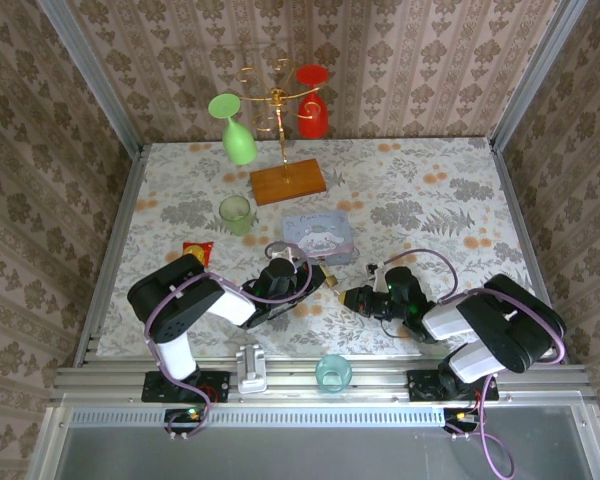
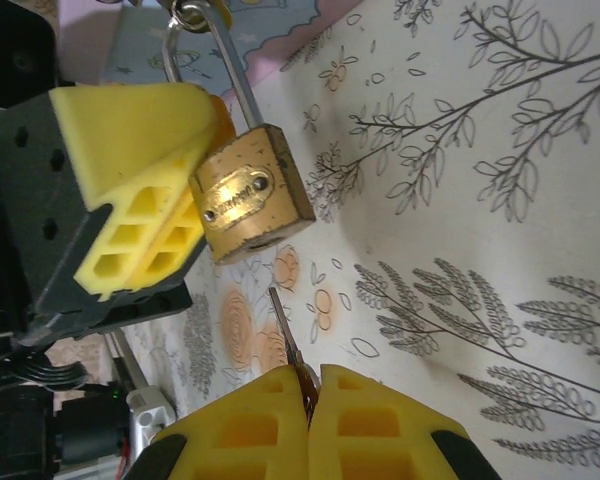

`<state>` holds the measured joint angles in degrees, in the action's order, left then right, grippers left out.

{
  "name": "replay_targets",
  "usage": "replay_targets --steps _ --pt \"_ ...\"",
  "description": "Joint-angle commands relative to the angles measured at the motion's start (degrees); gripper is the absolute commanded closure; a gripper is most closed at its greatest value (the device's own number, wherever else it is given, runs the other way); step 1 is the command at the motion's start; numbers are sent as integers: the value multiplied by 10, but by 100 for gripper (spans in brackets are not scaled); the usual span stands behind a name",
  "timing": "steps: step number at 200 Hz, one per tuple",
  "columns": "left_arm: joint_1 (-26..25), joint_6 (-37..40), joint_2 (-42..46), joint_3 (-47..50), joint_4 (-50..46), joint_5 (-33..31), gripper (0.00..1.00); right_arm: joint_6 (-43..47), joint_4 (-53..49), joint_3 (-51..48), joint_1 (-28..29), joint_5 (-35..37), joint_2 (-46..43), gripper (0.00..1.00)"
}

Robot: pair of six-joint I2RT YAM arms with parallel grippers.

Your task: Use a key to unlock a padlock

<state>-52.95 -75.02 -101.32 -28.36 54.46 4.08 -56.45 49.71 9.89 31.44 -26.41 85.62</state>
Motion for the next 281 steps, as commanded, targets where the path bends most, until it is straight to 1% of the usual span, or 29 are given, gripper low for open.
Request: replay_targets --steps 1,33,80,94,144,182,223,246,281 --pt "-3 -2 -1 3 32 -13 100 -27 62 -3 -9 -21 22 100" --pt "-3 -7 -4 8 41 -15 100 -50 117 -5 -22 -40 70 100" --pt "-3 -5 -3 6 39 -13 100 -100 253 0 -28 -59 177 100" --pt "-4 -8 -5 9 43 -15 100 -101 254 5 -29 -67 190 100" --pt "-12 -1 1 0 30 -22 100 -94 235 -20 -33 -74 162 100" --pt "-11 -1 -4 0 37 -24 100 -96 253 -15 -34 -90 177 100" --pt "-11 -8 -11 6 47 -23 100 -94 238 -23 -48 -92 124 100" --pt "-12 -9 -13 3 50 -20 100 -93 239 -21 -64 -110 137 100" --pt "-10 -15 -15 8 62 -22 100 -100 249 -8 -66 -117 154 100"
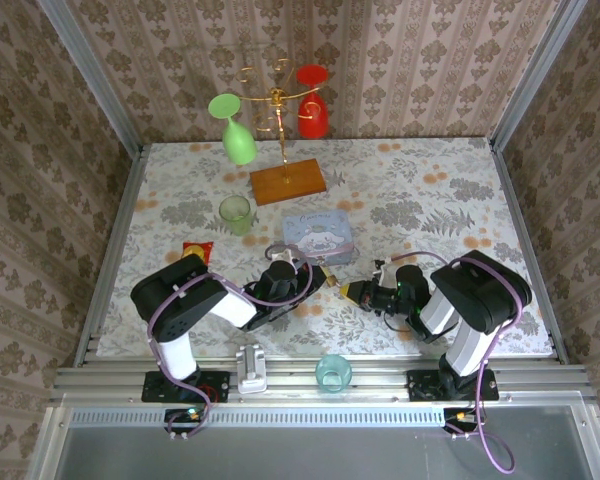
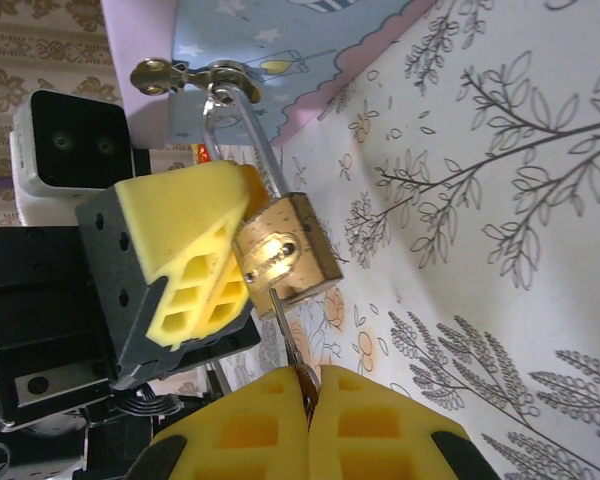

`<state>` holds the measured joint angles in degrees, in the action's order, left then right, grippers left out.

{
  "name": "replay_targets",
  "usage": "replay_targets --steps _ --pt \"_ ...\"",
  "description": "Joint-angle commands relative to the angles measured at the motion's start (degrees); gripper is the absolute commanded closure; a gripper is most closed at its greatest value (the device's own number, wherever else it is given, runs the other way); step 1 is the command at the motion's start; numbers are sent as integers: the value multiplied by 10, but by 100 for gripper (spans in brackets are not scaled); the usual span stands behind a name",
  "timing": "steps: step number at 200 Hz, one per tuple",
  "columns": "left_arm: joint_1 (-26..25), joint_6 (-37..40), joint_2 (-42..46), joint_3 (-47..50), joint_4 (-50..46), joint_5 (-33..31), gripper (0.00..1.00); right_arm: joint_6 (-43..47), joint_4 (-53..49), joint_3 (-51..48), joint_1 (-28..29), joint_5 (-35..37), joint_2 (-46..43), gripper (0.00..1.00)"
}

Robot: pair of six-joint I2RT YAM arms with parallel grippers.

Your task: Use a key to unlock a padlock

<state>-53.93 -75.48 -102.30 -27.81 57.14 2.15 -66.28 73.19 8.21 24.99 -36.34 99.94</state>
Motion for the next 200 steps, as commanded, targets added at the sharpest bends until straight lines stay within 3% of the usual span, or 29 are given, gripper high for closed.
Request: replay_targets --steps 1,200 --pt "-1 -10 -5 2 35 -3 100 -2 14 8 -1 -18 11 100" --pt "-5 -11 -6 3 33 -14 100 8 14 -9 0 -13 11 100"
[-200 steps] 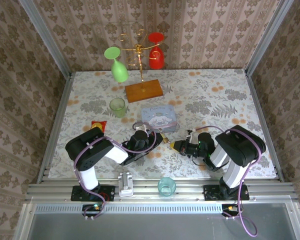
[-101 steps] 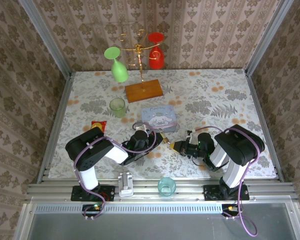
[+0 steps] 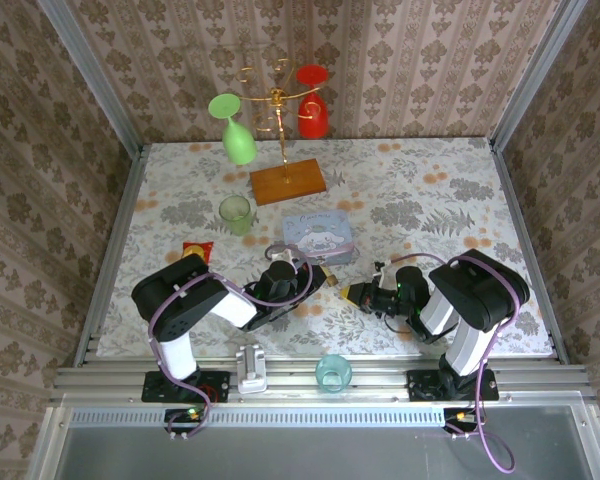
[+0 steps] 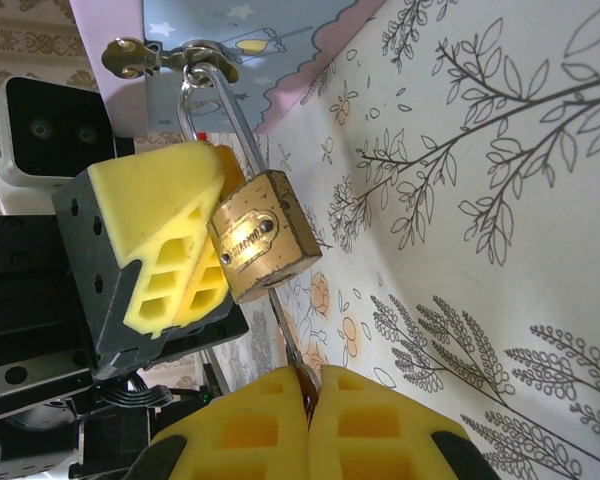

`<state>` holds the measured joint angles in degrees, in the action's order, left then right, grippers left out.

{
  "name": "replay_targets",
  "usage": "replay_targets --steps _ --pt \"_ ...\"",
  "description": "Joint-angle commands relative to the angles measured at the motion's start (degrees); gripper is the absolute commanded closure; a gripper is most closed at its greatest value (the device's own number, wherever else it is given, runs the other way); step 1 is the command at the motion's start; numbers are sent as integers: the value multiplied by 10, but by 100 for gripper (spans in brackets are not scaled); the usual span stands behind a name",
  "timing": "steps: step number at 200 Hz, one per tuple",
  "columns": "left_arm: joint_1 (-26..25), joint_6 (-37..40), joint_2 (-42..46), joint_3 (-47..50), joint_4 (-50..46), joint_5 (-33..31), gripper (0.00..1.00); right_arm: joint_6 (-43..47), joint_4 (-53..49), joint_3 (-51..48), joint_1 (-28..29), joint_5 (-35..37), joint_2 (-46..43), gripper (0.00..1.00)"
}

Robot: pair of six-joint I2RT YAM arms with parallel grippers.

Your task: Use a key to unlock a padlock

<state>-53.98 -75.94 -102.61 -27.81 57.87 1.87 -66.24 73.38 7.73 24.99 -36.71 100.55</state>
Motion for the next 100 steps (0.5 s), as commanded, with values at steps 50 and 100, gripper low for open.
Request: replay_targets --steps 50,100 --pt "-11 -3 0 -3 15 -12 100 11 15 -4 0 -3 9 100" --pt "-10 -17 -16 -3 38 -9 100 11 12 -2 1 -4 7 100"
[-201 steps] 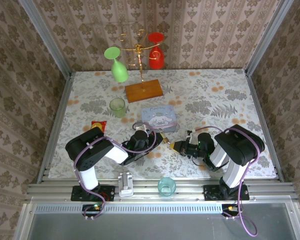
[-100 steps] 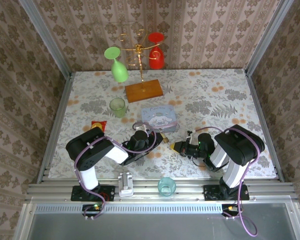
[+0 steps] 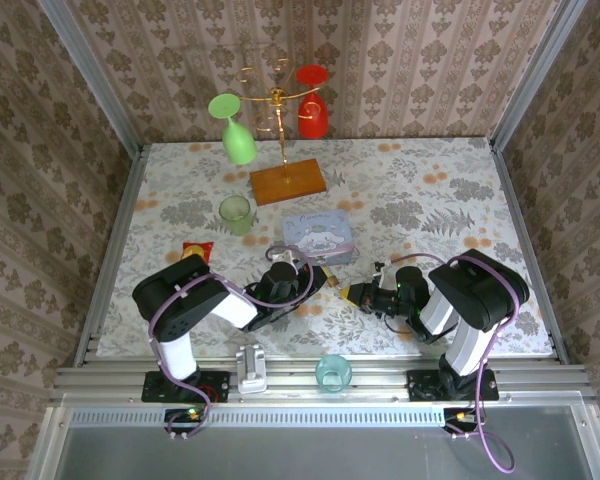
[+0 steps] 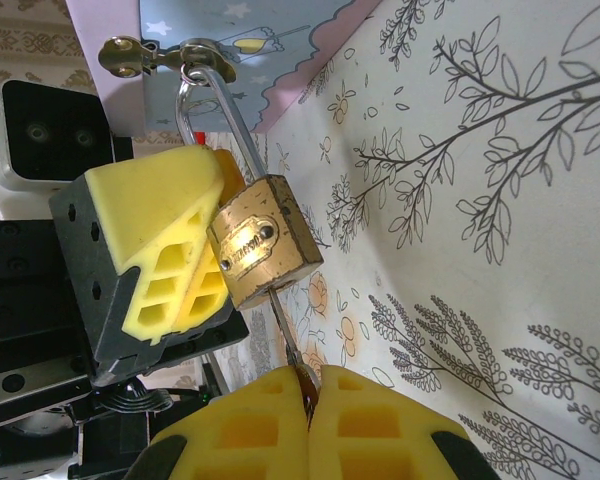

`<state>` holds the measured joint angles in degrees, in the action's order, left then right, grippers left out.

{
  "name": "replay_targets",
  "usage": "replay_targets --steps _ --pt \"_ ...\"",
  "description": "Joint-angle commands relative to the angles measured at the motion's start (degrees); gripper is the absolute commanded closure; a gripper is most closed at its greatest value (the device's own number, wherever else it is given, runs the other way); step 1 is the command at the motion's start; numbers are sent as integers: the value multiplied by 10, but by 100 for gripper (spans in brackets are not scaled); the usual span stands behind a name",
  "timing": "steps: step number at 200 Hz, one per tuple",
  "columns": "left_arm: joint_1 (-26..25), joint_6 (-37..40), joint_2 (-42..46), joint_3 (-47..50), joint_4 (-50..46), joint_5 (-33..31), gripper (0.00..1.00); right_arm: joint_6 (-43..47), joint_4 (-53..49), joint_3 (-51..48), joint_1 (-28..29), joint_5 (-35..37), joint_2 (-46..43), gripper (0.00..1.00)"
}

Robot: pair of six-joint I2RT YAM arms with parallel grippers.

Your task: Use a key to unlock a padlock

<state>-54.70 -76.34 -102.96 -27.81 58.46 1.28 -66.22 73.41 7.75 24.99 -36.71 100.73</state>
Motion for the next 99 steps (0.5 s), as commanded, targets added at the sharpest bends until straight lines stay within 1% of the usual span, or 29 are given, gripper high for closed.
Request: replay_targets --steps 1,58,99 --pt "-3 -13 -13 -3 33 -3 100 12 12 -3 1 -4 5 100" --pt "-8 -11 -11 -3 30 -8 100 13 14 -8 3 8 16 100" --pt "-10 -18 -18 -4 41 -5 100 3 15 14 3 4 22 100"
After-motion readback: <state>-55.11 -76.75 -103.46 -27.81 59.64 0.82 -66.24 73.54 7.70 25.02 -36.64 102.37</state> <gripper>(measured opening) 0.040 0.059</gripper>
